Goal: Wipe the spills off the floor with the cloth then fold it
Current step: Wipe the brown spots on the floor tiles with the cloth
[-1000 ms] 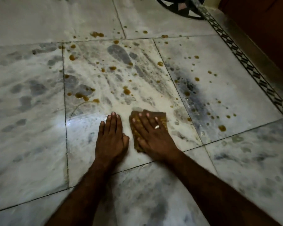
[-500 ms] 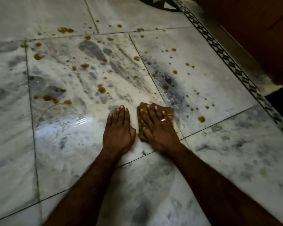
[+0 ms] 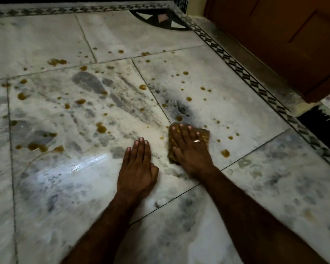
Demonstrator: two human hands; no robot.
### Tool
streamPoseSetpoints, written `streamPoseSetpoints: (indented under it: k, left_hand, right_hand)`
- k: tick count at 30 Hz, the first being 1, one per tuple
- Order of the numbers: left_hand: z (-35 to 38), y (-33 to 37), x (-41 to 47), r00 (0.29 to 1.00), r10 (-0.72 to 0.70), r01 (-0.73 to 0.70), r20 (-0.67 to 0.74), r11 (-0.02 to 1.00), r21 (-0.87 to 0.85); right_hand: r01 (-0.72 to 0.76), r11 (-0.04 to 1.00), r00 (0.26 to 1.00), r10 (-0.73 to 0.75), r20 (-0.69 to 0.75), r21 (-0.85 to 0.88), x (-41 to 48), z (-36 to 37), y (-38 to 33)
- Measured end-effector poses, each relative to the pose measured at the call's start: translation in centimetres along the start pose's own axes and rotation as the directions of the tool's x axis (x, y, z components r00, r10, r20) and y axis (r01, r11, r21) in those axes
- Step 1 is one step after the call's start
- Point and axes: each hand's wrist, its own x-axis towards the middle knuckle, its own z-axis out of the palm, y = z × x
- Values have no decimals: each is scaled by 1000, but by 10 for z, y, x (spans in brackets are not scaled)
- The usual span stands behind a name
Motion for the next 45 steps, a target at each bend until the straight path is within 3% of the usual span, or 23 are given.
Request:
streamPoseSetpoints:
  k: [3, 7, 10, 13, 16, 20, 23, 25, 29, 33, 39, 43, 45]
  left_hand:
    - [0, -2, -1, 1000, 8, -8, -12, 1000, 8]
    - [1, -3, -2, 1000, 11, -11, -11, 1000, 3]
    - [2, -2, -1, 1000, 24, -23, -6, 1000, 11]
    - [1, -3, -2, 1000, 17, -17, 0, 1000, 5]
    - [-2, -2, -1, 1000, 28, -28, 5, 1000, -8]
    - [-4, -1, -1, 1000, -8, 8, 14, 1000, -26]
    - [-7, 0, -1, 999, -27, 28, 38, 999, -24]
    - [-8, 1, -1, 998, -35, 36, 54, 999, -10]
    - [-10, 6, 0, 995, -66, 64, 75, 998, 29]
    - [-11, 7, 2, 990, -105, 100, 95, 993, 56]
    - [0, 24, 6, 984, -173, 172, 45, 985, 33]
    - [0, 26, 7, 985, -168, 166, 47, 985, 34]
    - [4, 43, 13, 995, -89, 89, 42, 996, 7]
  right_hand:
    - [146, 988, 988, -148, -40, -48, -5, 7, -24]
    - [338, 939, 941, -339, -8, -68, -71, 10, 0]
    - [223, 973, 972, -227, -55, -62, -84, 9, 42]
    - [63, 998, 998, -63, -13, -18, -47, -2, 55]
    - [66, 998, 997, -66, 26, 9, 2, -7, 32]
    - [307, 950, 947, -300, 111, -52, 15, 0, 11]
    - [555, 829, 817, -528, 230, -68, 1, -12, 27]
    - [629, 774, 761, -598, 250, -64, -5, -16, 38]
    - [605, 796, 786, -591, 180, -30, -12, -10, 39]
    - [502, 865, 861, -499, 95, -2, -13, -8, 27]
    - [441, 897, 897, -440, 31, -22, -36, -3, 26]
    - [402, 915, 916, -402, 9, -35, -87, 1, 56]
    - [332, 942, 943, -333, -14, -37, -102, 3, 79]
